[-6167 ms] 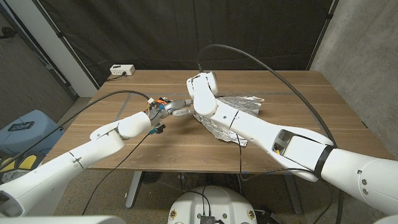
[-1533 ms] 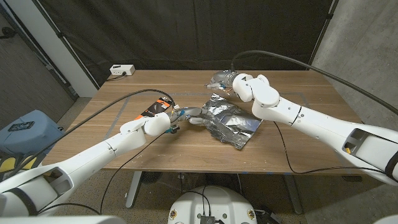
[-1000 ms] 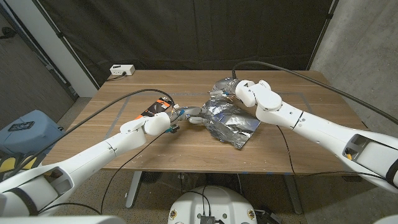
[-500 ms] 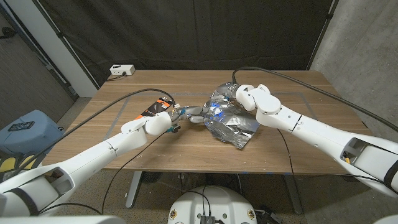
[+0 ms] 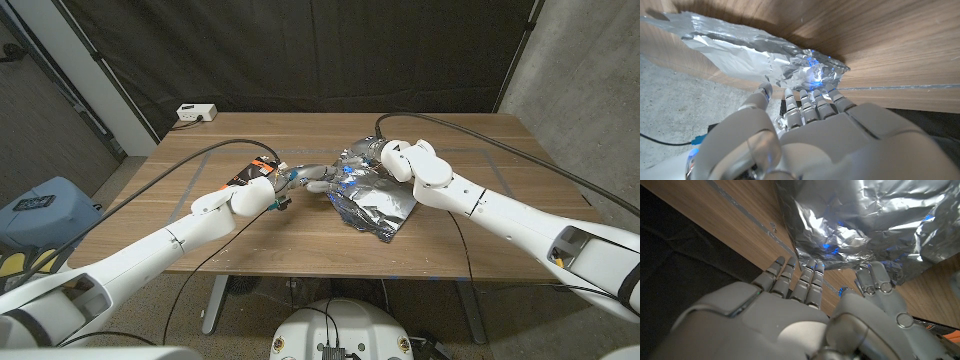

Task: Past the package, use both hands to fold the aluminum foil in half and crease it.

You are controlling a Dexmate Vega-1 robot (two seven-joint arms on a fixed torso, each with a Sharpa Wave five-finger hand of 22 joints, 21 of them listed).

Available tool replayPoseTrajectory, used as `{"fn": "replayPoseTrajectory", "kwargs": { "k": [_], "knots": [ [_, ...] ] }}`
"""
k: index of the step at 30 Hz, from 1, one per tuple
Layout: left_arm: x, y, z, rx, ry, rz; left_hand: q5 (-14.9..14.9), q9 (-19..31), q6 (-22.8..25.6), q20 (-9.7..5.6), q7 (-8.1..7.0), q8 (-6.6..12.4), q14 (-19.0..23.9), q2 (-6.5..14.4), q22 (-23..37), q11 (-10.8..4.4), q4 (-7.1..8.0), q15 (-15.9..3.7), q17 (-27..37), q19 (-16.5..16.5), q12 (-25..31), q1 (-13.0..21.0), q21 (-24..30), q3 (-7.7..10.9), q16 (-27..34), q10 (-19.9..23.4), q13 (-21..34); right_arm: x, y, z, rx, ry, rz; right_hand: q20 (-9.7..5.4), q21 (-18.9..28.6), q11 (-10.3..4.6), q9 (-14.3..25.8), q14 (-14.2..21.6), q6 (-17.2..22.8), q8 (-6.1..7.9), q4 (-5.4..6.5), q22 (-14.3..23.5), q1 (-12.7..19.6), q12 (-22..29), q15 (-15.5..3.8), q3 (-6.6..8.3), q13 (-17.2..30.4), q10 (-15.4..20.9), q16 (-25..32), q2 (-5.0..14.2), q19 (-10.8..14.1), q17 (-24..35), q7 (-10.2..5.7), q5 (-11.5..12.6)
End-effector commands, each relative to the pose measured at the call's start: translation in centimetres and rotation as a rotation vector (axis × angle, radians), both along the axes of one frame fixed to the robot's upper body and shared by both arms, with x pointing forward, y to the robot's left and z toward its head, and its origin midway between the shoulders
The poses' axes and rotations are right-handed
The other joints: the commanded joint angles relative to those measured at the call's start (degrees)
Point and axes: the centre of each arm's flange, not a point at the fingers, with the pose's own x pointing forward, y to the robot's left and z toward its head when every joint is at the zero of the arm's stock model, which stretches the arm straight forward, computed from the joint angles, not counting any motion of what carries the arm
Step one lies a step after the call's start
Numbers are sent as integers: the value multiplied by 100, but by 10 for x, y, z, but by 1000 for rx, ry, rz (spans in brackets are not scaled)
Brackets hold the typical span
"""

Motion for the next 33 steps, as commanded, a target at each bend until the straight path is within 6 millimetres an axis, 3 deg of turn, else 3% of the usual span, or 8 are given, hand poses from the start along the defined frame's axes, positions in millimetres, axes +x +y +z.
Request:
{"fn": "replayPoseTrajectory", "kwargs": {
  "k": [1,18,33],
  "knots": [
    [-9,1,5,-28,-7,-8,-24,15,-21,-10,24,-2,38,-5,17,28,-11,14,10,14,-10,-54,-7,36,-9,-4,15,8,-4,-12,2,22,-7,-160,33,20,9,-38,-31,32,5,9,-57,17,-184,38,0,-34,44,11,-33,15,8,21],
    [-8,1,6,-36,-2,-19,-32,15,-17,-3,39,4,47,-2,18,31,-18,19,10,21,-12,-72,-15,56,-7,3,16,24,-8,-34,3,58,-21,-193,52,-38,6,-48,-39,55,-29,4,-76,35,-239,104,-1,-47,59,-7,-26,-5,-38,19],
    [-9,-3,6,-25,-1,-18,-40,15,-13,-5,41,8,47,0,19,40,-24,14,11,22,-14,-89,-25,72,-8,9,17,25,-14,-41,12,70,-26,-228,58,-57,5,-65,-13,80,-52,1,-81,60,-266,169,0,-11,66,-11,-32,-23,-67,17]
  ]
}}
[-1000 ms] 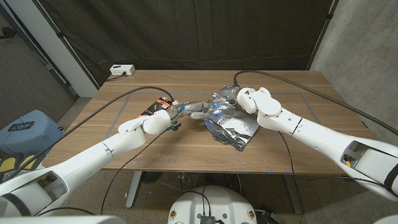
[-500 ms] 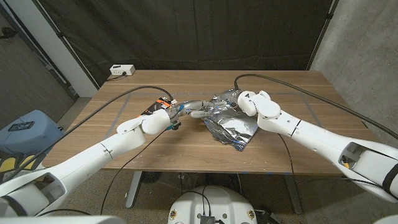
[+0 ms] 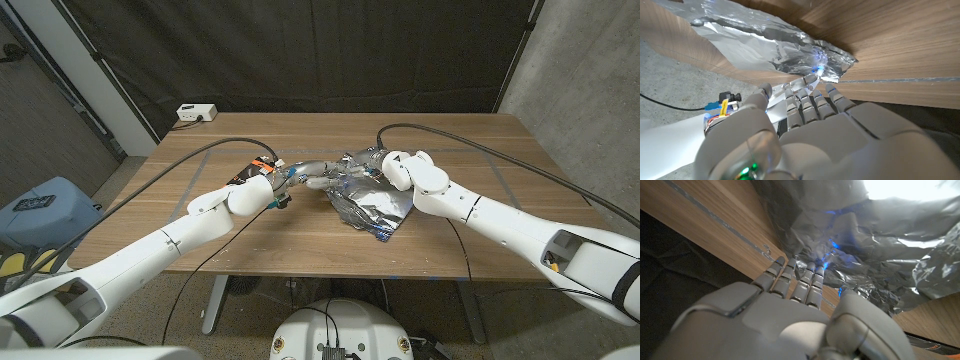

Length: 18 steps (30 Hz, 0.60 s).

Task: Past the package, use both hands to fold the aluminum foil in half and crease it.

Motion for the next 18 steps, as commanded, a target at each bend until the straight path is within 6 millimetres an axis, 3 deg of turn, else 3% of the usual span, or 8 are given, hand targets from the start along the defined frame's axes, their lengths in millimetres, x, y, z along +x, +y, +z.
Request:
{"fn": "replayPoseTrajectory", "kwargs": {
  "k": [1,11,18],
  "knots": [
    [-2,-4,0,9,1,-5,-18,15,6,-2,19,4,46,-7,18,42,-9,11,11,22,-14,-36,-25,58,-10,10,18,0,-6,-7,4,12,-5,-230,38,-19,13,-14,34,31,3,0,-43,31,-279,55,3,51,39,26,-32,3,-52,17],
    [-1,-11,0,25,-1,-14,-25,15,21,-3,27,11,61,-8,19,17,-14,14,10,31,9,-49,-28,68,-5,77,19,-12,-8,0,14,-12,8,-235,45,-14,12,-10,55,44,-14,-2,-40,33,-281,92,3,51,46,14,-23,-11,-71,14],
    [6,-18,-3,157,-19,25,-38,14,114,-28,77,38,184,-9,20,39,24,-16,24,87,34,-115,-14,70,36,165,22,-16,-10,3,21,-13,13,-229,50,-12,11,-15,56,46,-25,-3,-39,34,-282,114,3,52,47,2,-16,-20,-71,10]
  ]
}}
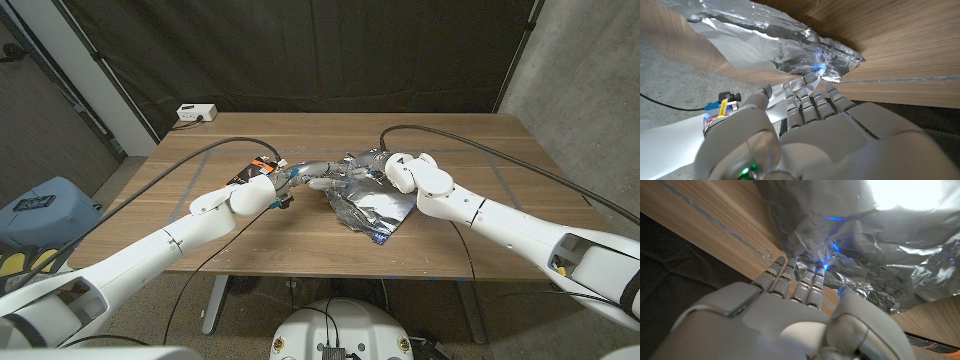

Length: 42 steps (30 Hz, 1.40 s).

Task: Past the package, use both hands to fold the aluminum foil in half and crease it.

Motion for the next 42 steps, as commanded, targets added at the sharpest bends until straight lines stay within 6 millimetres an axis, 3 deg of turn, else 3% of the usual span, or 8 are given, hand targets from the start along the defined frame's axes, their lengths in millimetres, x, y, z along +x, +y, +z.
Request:
{"fn": "replayPoseTrajectory", "kwargs": {
  "k": [1,10,26,42],
  "knots": [
    [8,-10,-3,140,-12,34,-18,14,67,-28,29,39,97,-1,21,-7,34,-11,26,90,38,-70,-14,24,38,73,22,-8,-4,6,13,-11,8,-230,29,9,17,-13,25,18,-2,-3,-39,41,-282,45,3,18,49,1,-14,5,-19,10],
    [13,-5,-4,216,29,63,-55,13,161,-43,83,55,236,7,23,7,146,-19,52,149,100,-224,-1,-5,78,274,29,-7,-6,13,10,-19,6,-223,32,34,16,-11,14,15,-12,-4,-43,39,-273,64,3,9,53,-18,-12,-5,-18,4],
    [9,19,-1,250,60,97,-82,12,170,-36,88,43,267,7,24,3,200,21,54,160,111,-312,-5,-9,70,341,37,-7,-13,23,1,-29,-14,-183,35,23,14,-28,-4,12,-27,-6,-67,29,-253,75,3,-36,54,-74,-10,-24,-11,-13],
    [14,15,-5,272,78,100,-103,11,190,-30,95,39,309,13,25,8,224,13,50,168,103,-361,-9,10,65,361,44,-23,-12,37,2,-49,-12,-146,41,107,13,-34,-10,15,-62,-7,-69,27,-222,80,3,-63,54,-135,8,-47,-6,-29]
  ]
}}
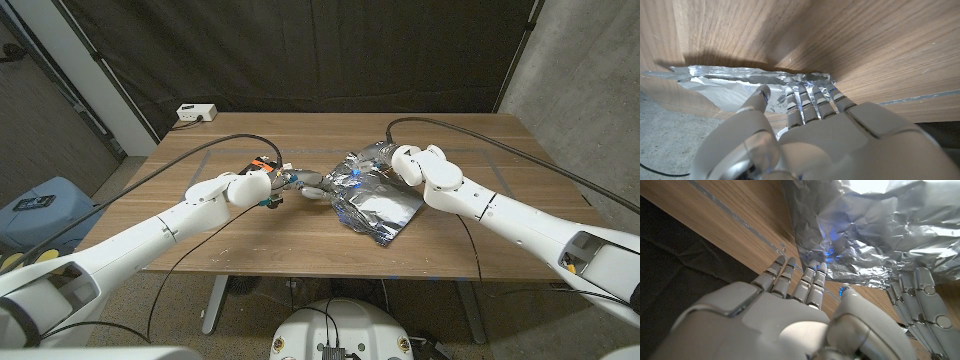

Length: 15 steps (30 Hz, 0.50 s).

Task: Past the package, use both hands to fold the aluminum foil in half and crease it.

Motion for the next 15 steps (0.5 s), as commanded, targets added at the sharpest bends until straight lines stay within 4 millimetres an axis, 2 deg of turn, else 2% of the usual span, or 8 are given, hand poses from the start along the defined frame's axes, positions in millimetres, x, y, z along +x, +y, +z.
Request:
{"fn": "replayPoseTrajectory", "kwargs": {
  "k": [1,10,12,15],
  "knots": [
    [2,-2,-2,18,13,5,-38,-3,37,4,8,-8,77,-17,9,4,20,1,20,56,15,-49,-9,17,19,35,17,-14,0,10,2,-12,0,-141,16,51,0,-35,-20,-16,-18,19,14,21,-223,33,-5,-13,53,-57,7,4,3,-7],
    [2,-5,0,19,7,5,-48,-3,55,-5,10,-7,87,-20,9,-2,26,-5,19,56,9,-71,-13,26,13,40,20,-33,1,15,19,-18,0,-121,16,61,-1,-50,-27,-17,-39,18,20,26,-192,37,-4,-16,48,-81,7,-9,17,-14],
    [1,-5,1,19,3,4,-51,-3,53,-3,12,-10,91,-20,9,-1,28,-3,18,56,8,-76,-14,30,11,42,21,-37,1,16,19,-20,-5,-114,14,105,-1,-53,-25,-15,-46,18,22,28,-184,38,-4,-15,47,-87,4,-14,22,-16],
    [2,-5,2,11,3,8,-53,-4,52,-3,13,-11,97,-20,9,-1,28,-2,18,56,7,-81,-15,33,11,46,21,-42,0,15,27,-17,-15,-93,12,66,-1,-58,-19,-12,-52,18,23,27,-178,40,-4,-22,47,-93,-3,-18,26,-19]
  ]
}}
